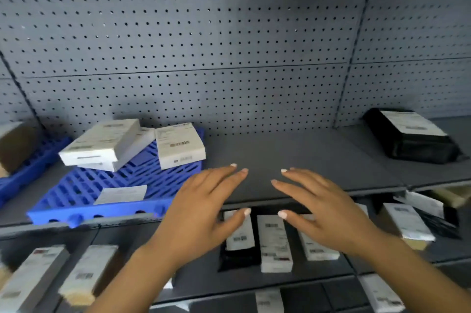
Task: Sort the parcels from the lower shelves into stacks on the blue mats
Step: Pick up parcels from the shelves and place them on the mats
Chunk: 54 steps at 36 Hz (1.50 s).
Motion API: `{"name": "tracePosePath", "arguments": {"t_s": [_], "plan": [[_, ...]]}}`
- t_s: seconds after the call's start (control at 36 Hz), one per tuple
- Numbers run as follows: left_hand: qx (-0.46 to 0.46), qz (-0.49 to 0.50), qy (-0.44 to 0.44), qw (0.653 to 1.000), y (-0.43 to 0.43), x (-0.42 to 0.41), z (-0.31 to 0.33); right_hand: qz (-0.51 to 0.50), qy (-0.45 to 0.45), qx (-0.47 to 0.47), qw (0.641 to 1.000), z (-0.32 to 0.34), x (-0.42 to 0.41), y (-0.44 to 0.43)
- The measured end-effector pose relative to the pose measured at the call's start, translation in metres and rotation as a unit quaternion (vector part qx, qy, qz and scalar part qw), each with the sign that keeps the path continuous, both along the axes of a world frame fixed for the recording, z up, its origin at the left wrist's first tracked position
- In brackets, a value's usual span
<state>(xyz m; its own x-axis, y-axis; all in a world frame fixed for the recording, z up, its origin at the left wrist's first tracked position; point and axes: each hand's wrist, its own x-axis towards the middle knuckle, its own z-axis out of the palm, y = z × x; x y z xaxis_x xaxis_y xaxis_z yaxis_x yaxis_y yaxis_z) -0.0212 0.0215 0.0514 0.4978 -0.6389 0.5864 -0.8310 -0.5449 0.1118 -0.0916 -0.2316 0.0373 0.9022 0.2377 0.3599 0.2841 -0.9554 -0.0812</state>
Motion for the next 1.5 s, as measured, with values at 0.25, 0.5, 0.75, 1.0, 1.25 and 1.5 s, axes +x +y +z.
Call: {"name": "tracePosePath", "arguments": {"t_s": [0.25,0.5,0.75,1.0,1.25,1.5], "plan": [[0.025,-0.037,0.051,0.998,-0.095,-0.058,-0.047,-0.054,0.033,0.019,0.998,-0.045,-0.094,-0.099],[0.095,-0.064,0.101,0.988,-0.166,-0.080,-0.083,-0.082,0.067,0.050,0.993,-0.081,-0.141,-0.154],[0.167,-0.095,0.169,0.967,-0.215,-0.064,-0.138,-0.179,0.171,0.083,0.965,-0.121,-0.147,-0.189],[0.264,-0.073,0.250,0.929,-0.254,-0.026,-0.171,-0.236,0.231,0.092,0.939,-0.148,-0.123,-0.211],[0.312,-0.031,0.291,0.904,-0.280,-0.014,-0.200,-0.204,0.272,0.096,0.936,-0.168,-0.093,-0.243],[0.304,0.062,0.331,0.891,-0.318,-0.017,-0.227,-0.104,0.338,0.045,0.934,-0.199,-0.055,-0.314]]}}
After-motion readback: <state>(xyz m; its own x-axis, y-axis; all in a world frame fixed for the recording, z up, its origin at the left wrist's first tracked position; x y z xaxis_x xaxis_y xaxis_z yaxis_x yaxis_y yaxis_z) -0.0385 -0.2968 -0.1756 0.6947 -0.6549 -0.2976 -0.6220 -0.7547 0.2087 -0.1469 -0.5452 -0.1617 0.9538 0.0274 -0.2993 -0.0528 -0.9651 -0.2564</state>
